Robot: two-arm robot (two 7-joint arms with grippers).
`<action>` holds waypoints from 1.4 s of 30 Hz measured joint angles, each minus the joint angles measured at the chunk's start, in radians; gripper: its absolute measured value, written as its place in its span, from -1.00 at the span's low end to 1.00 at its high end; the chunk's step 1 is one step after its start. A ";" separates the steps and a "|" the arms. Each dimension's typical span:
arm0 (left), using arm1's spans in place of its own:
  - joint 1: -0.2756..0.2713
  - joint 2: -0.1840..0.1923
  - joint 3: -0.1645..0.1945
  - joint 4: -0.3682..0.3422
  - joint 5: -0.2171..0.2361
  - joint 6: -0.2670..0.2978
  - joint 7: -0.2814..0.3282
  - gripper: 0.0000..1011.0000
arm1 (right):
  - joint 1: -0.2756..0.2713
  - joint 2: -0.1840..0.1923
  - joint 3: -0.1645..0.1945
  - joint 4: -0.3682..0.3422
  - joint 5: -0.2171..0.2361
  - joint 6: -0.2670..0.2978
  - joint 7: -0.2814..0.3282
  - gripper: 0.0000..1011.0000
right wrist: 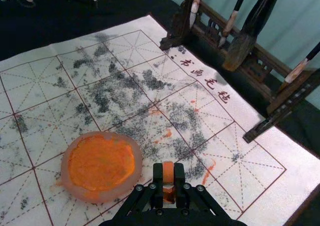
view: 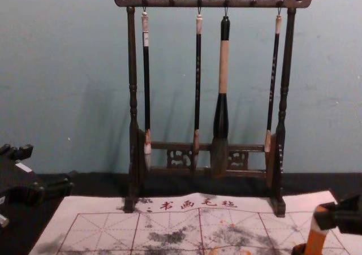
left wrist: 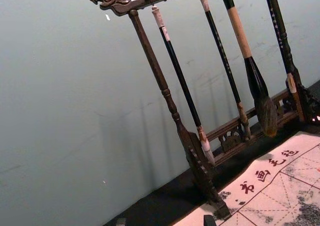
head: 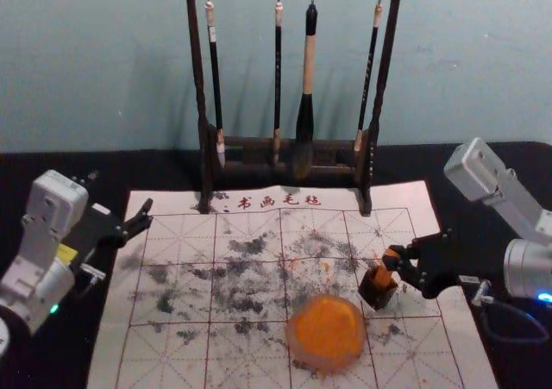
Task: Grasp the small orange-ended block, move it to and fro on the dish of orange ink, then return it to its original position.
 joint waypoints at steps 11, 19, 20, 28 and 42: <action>0.000 0.000 0.000 0.000 0.000 0.000 0.000 0.98 | 0.033 -0.036 -0.034 0.049 -0.027 0.003 0.014 -0.83; 0.000 0.000 0.000 0.000 0.000 0.000 0.000 0.98 | 0.047 -0.048 -0.054 0.069 -0.047 0.007 0.025 -0.83; 0.000 0.000 0.000 0.000 0.000 0.000 0.000 0.98 | 0.048 -0.049 -0.056 0.070 -0.049 0.007 0.026 -0.83; 0.000 0.000 0.000 0.000 0.000 0.000 0.000 0.98 | 0.056 -0.057 -0.072 0.077 -0.069 0.007 0.039 -0.83; 0.000 0.000 0.000 0.000 0.000 0.000 0.000 0.98 | 0.055 -0.062 -0.073 0.077 -0.090 -0.004 0.039 -0.83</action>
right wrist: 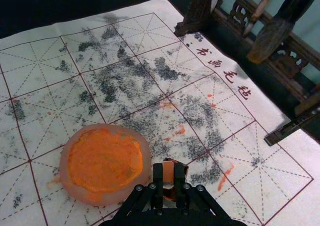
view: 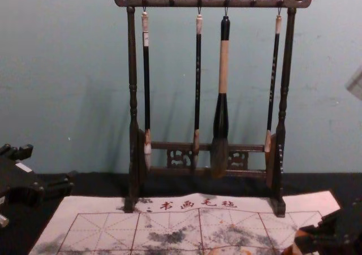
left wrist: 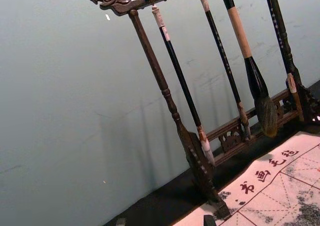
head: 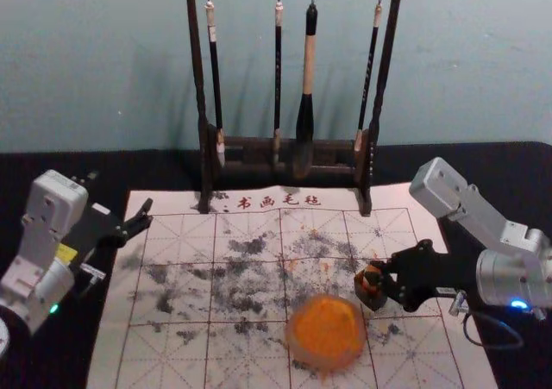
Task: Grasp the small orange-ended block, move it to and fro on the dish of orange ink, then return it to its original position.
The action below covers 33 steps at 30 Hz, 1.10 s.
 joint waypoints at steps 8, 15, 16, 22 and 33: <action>0.000 0.000 0.000 0.000 0.000 0.000 0.000 0.98 | -0.004 0.002 0.005 -0.007 -0.011 -0.009 0.000 -0.83; 0.000 0.000 0.000 0.000 0.000 0.000 0.000 0.98 | -0.005 0.001 0.004 -0.007 -0.022 -0.009 0.004 -0.83; 0.000 0.000 0.000 0.000 0.000 0.000 0.000 0.98 | -0.005 0.001 0.004 -0.007 -0.025 -0.010 0.006 -0.83; 0.000 0.000 0.000 0.000 0.000 0.000 0.000 0.98 | -0.005 -0.001 0.002 -0.007 -0.034 -0.008 0.010 -0.83; 0.000 0.000 0.000 0.000 0.000 0.000 0.000 0.98 | -0.006 -0.002 0.004 -0.006 -0.044 -0.010 0.013 -0.83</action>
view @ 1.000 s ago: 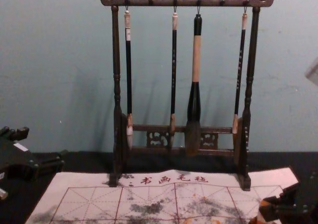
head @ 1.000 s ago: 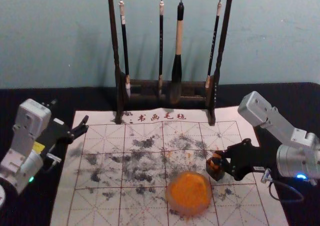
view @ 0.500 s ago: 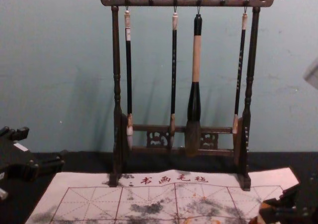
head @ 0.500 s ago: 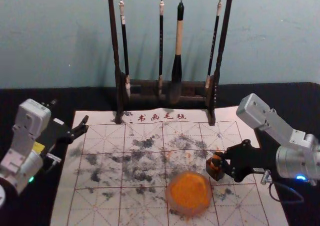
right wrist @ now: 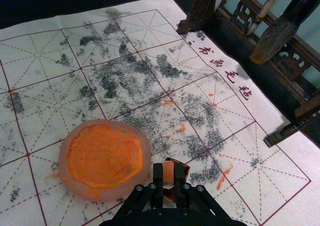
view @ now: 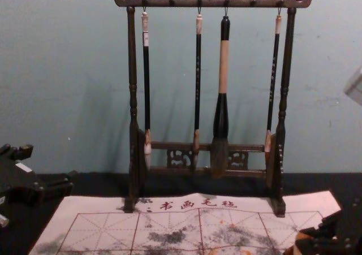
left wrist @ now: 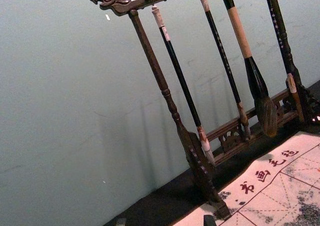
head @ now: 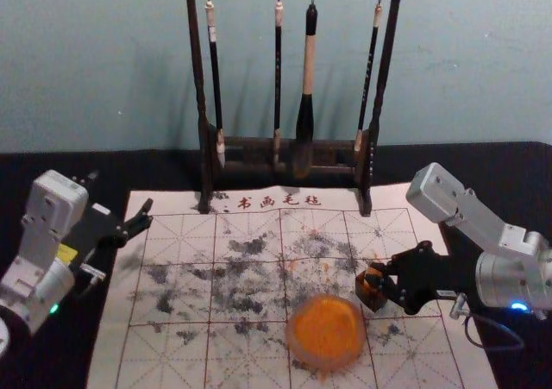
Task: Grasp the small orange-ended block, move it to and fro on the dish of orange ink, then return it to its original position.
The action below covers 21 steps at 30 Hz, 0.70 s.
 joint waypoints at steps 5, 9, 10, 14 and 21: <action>0.000 0.000 0.000 0.000 0.000 0.000 0.000 0.98 | 0.000 0.000 0.000 0.000 0.000 0.000 0.000 -0.83; 0.000 0.000 0.000 0.000 0.000 0.000 0.000 0.98 | 0.000 0.001 0.000 0.000 0.000 0.000 0.000 -0.83; 0.000 0.000 0.000 0.000 0.000 0.000 0.000 0.98 | 0.000 0.001 0.000 0.000 0.000 0.000 0.000 -0.83; 0.000 0.000 0.000 0.000 0.000 0.000 0.000 0.98 | 0.000 0.001 0.000 0.000 0.001 0.000 0.000 -0.83; 0.000 0.000 0.000 0.000 0.000 0.000 0.000 0.98 | 0.000 0.001 0.000 0.000 0.001 0.000 0.000 -0.73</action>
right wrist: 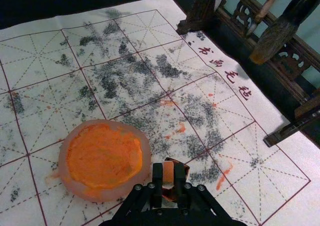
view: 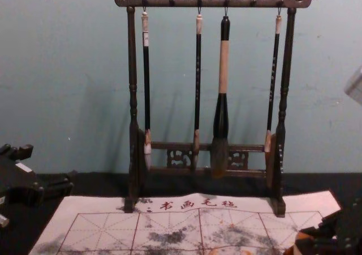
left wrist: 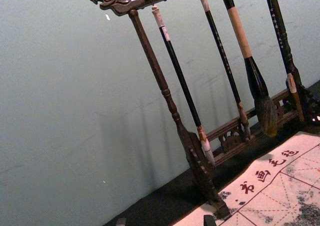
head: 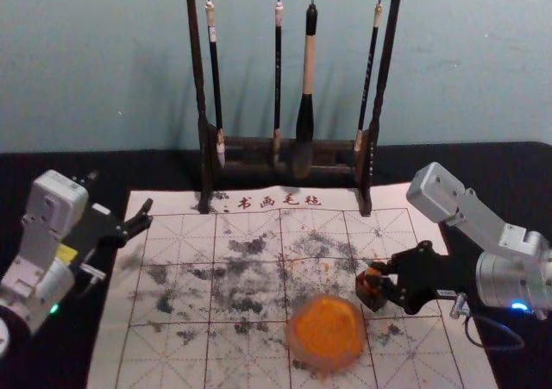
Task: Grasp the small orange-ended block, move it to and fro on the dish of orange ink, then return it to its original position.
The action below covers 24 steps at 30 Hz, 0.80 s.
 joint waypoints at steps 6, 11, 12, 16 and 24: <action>0.000 0.000 0.000 0.000 0.000 0.000 0.000 0.98 | 0.000 0.000 0.000 0.000 0.001 0.000 0.000 -0.40; 0.000 0.000 0.000 0.000 0.000 0.000 0.000 0.98 | 0.000 0.000 0.000 0.000 0.001 0.001 0.000 -0.09; 0.000 0.000 0.000 0.000 0.000 0.000 0.000 0.98 | 0.000 0.000 0.000 0.000 0.001 0.001 0.000 0.03; 0.000 0.000 0.000 0.000 0.000 0.000 0.000 0.98 | 0.000 0.000 0.000 0.000 0.001 0.001 0.000 0.23; 0.000 0.000 0.000 0.000 0.000 0.000 0.000 0.98 | 0.000 0.000 0.000 0.000 0.001 0.001 0.000 0.71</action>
